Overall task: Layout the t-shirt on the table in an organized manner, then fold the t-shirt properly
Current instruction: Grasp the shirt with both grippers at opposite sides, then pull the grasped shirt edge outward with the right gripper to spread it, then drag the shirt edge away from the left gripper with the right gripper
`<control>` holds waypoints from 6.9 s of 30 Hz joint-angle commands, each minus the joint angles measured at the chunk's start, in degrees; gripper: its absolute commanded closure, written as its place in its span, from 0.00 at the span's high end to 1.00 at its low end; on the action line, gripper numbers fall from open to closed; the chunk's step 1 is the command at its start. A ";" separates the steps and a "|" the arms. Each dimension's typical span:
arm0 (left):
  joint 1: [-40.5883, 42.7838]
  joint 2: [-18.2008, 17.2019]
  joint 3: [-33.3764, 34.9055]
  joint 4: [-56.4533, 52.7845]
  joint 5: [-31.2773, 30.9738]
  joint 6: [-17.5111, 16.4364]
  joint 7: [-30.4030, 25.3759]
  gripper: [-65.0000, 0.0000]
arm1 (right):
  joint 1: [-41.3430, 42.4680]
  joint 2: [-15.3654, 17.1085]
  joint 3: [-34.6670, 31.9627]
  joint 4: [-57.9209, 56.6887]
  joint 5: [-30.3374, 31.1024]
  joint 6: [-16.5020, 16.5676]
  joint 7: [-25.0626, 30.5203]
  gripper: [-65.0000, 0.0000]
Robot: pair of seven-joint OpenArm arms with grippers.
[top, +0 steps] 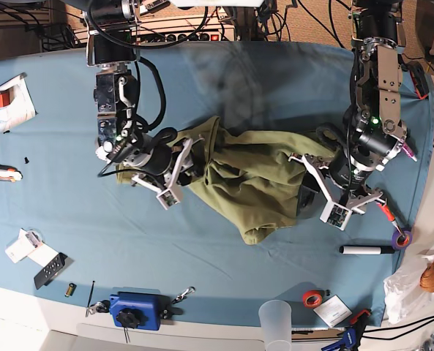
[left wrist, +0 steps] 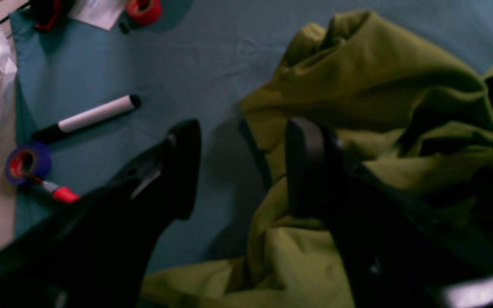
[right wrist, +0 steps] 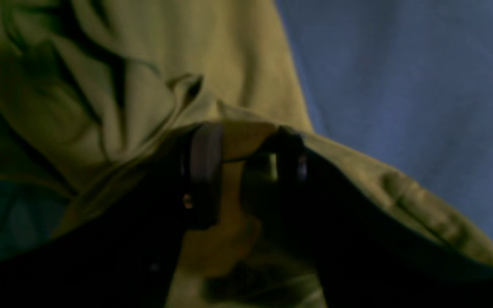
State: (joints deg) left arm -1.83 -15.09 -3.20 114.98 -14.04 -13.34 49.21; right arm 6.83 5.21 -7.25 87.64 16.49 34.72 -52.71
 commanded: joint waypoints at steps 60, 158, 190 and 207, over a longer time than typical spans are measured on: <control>-0.70 0.96 -0.31 1.03 -0.17 0.17 -3.21 0.49 | -1.77 -2.03 -9.64 8.31 -3.26 -15.30 -13.90 0.11; -0.70 0.94 -0.31 1.03 -0.15 0.15 -5.73 0.49 | -33.77 9.09 -6.49 47.17 -23.78 -19.65 -20.09 0.00; -0.70 0.96 -0.31 1.03 -0.17 0.15 -6.86 0.49 | -36.28 8.83 8.41 47.36 -6.45 -18.45 -10.12 0.29; -0.72 0.96 -0.31 1.03 -2.29 0.15 -7.26 0.49 | -29.94 8.59 -1.11 34.12 -8.39 -18.05 -9.07 0.30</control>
State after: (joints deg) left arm -1.61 -13.85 -3.25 114.98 -15.77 -13.34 43.46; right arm -23.35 13.45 -8.54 120.95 8.14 16.71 -62.78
